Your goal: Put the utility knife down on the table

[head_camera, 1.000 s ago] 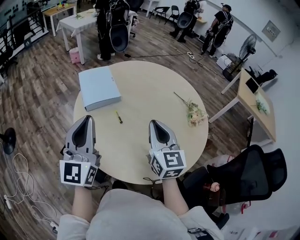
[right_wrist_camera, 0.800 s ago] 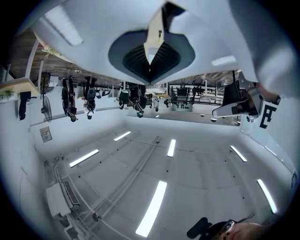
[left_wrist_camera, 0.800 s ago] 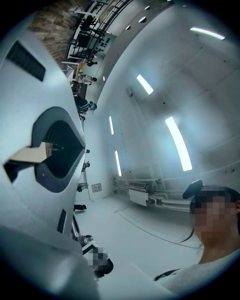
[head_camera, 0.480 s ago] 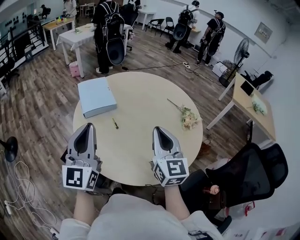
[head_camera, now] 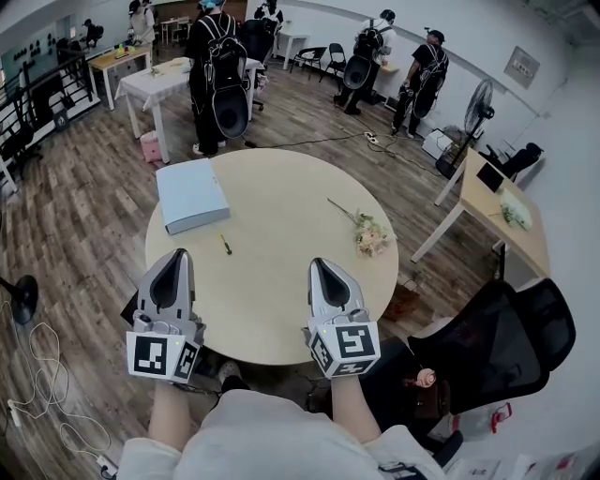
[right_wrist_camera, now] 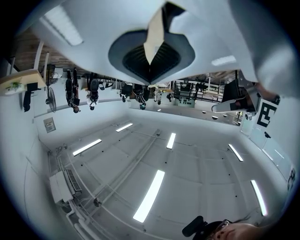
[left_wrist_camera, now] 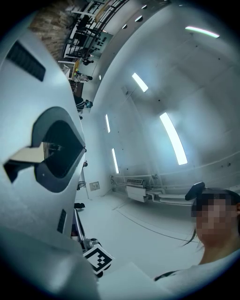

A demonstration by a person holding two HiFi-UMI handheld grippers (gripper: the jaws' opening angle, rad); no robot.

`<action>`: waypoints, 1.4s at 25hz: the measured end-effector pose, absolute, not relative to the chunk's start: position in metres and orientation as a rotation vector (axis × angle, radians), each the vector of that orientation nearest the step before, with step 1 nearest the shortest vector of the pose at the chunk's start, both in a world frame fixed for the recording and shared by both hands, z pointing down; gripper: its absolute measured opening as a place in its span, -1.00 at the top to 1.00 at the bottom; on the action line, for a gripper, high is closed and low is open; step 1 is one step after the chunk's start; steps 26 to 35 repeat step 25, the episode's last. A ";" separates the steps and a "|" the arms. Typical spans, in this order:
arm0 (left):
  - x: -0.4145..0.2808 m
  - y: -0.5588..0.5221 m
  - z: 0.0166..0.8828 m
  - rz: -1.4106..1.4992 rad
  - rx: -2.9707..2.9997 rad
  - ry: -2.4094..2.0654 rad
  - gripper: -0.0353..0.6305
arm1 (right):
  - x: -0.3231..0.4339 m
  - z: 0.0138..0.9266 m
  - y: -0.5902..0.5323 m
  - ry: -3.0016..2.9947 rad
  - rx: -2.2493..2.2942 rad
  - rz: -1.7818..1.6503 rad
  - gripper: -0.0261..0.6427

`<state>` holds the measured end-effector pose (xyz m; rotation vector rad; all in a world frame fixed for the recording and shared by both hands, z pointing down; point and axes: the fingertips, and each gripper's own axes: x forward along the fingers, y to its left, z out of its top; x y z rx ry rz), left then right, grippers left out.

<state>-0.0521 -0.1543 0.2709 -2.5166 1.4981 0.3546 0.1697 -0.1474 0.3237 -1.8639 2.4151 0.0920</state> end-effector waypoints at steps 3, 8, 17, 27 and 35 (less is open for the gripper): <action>-0.046 -0.145 0.271 0.355 -2.516 1.490 0.87 | 0.174 0.324 -0.138 2.409 -1.862 0.098 0.89; -0.041 -0.132 0.269 0.358 -2.514 1.484 0.87 | 0.177 0.322 -0.126 2.402 -1.859 0.102 0.89; -0.038 -0.119 0.269 0.354 -2.502 1.498 0.87 | 0.184 0.320 -0.113 2.390 -1.842 0.101 0.89; -0.033 -0.115 0.271 0.352 -2.489 1.511 0.87 | 0.189 0.321 -0.112 2.391 -1.822 0.094 0.89; -0.033 -0.115 0.271 0.352 -2.489 1.511 0.87 | 0.189 0.321 -0.112 2.391 -1.822 0.094 0.89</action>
